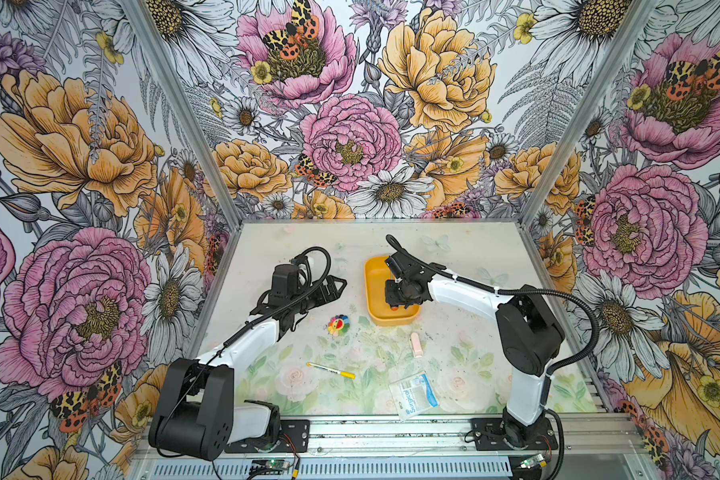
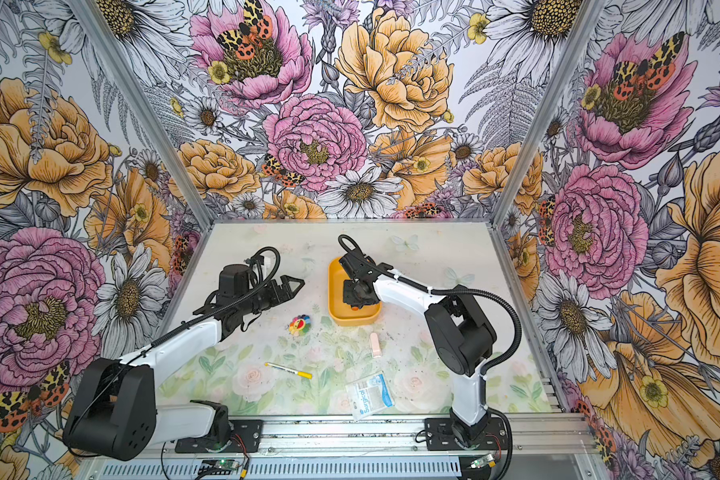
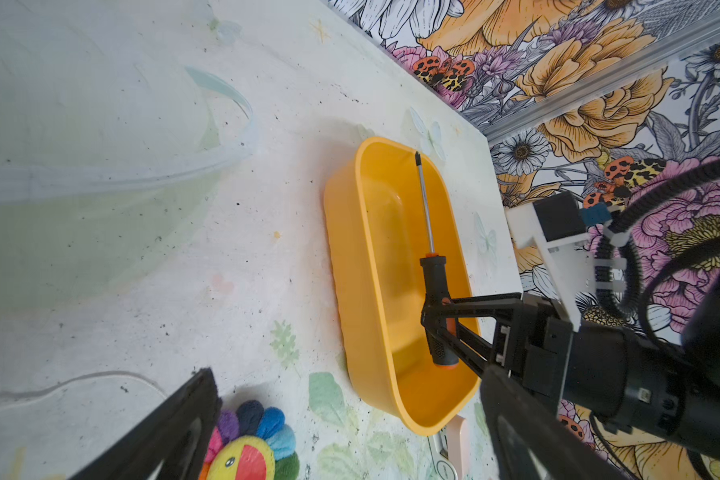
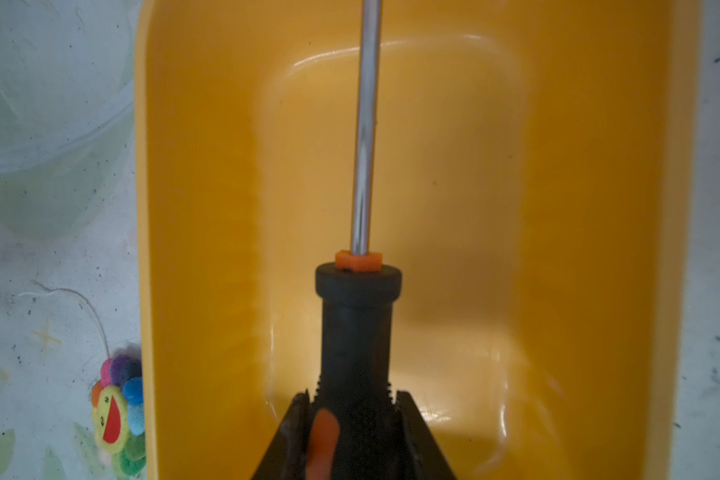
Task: Put the screwdriver in the bin
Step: 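Carry the screwdriver over the yellow bin and lower it inside with the right gripper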
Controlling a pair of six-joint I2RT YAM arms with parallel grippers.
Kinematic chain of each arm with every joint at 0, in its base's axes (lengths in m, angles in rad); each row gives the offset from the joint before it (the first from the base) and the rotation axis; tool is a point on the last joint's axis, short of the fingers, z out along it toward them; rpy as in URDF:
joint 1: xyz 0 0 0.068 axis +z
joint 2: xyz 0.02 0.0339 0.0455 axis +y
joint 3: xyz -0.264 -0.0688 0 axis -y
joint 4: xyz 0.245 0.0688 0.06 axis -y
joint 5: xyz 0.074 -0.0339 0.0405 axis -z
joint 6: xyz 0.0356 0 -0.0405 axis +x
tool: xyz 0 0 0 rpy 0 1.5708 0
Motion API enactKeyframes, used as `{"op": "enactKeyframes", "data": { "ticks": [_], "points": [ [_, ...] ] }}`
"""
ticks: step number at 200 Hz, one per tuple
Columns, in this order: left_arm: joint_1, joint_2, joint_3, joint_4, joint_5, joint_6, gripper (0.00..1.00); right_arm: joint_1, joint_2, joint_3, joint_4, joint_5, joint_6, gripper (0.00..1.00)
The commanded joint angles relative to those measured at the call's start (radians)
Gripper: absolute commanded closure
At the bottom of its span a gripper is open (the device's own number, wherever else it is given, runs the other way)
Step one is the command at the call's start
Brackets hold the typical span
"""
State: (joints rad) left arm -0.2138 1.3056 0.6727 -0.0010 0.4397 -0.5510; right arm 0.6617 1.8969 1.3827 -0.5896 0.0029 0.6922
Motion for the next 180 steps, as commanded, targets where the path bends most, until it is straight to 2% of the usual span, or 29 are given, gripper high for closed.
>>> {"op": "enactKeyframes", "data": {
  "ticks": [1, 180],
  "points": [
    [0.002, 0.015, -0.016, 0.024, 0.014, 0.017, 0.01, 0.007, 0.014, 0.009, 0.021, -0.015, 0.012, 1.0],
    [0.003, 0.019, -0.016, 0.024, 0.014, 0.016, 0.01, 0.017, 0.045, -0.035, 0.022, -0.027, 0.015, 1.0]
  ]
}}
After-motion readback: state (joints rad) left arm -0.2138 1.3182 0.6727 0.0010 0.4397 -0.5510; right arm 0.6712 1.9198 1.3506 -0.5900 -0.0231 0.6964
